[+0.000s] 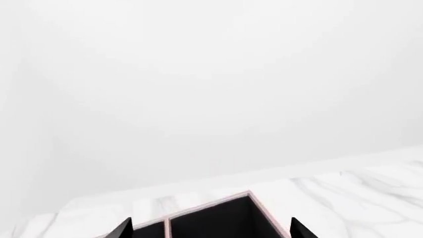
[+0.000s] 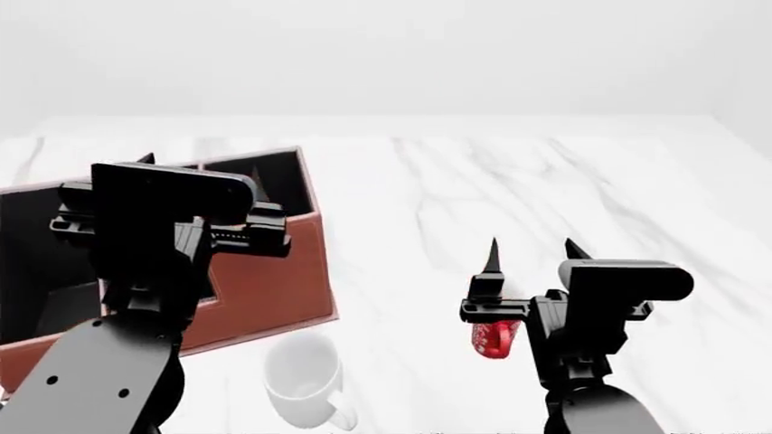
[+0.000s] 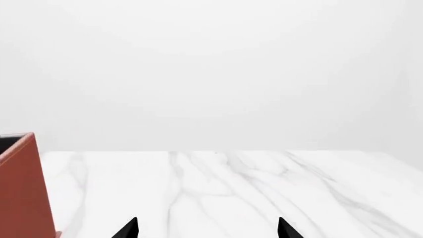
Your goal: Pick up the red mug and place it to the right of the caddy.
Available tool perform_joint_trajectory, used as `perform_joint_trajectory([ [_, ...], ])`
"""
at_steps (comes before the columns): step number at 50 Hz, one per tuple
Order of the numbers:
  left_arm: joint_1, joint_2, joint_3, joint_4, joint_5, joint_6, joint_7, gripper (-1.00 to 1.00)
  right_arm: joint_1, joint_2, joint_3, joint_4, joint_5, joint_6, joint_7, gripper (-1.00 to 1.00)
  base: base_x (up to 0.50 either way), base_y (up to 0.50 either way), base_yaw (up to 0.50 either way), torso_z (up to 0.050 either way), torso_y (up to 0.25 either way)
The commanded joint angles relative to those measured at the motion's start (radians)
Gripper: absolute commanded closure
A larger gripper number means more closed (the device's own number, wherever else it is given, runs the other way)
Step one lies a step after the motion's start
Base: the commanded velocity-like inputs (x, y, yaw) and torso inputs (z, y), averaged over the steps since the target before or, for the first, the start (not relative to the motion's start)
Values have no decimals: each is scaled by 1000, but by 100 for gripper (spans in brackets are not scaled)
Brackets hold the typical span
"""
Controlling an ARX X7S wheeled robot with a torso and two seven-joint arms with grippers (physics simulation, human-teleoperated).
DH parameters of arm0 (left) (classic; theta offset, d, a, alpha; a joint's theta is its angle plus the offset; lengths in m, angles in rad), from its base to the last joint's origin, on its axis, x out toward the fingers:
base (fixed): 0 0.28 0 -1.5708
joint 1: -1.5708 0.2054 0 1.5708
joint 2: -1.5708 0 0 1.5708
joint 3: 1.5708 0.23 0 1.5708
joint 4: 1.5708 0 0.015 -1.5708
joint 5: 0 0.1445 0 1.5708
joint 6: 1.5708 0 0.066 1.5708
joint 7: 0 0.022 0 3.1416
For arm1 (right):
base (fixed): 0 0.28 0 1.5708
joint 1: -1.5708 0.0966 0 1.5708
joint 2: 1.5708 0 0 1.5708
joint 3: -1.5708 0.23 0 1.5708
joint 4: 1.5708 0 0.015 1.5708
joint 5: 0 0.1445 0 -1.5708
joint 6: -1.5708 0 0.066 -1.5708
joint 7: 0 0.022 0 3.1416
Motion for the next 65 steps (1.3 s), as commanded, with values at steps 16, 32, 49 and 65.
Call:
perform_joint_trajectory([
  [16,2,-6,0,2,-11,0,-6,-100,-198,72,17,-60,-12,-106,0,-100,0,0,0,0,0],
  [32,5,-8,-1,-3,-18,4,-11,-100,-257,97,1,-15,-17,-137,-14,-100,0,0,0,0,0],
  [49,4,-13,-8,-8,-25,8,-16,-100,-271,109,-16,-19,-14,-140,-15,-100,0,0,0,0,0],
  [65,6,-15,-8,-13,-32,12,-20,-100,-331,124,-37,-8,-15,-157,-22,-100,0,0,0,0,0],
])
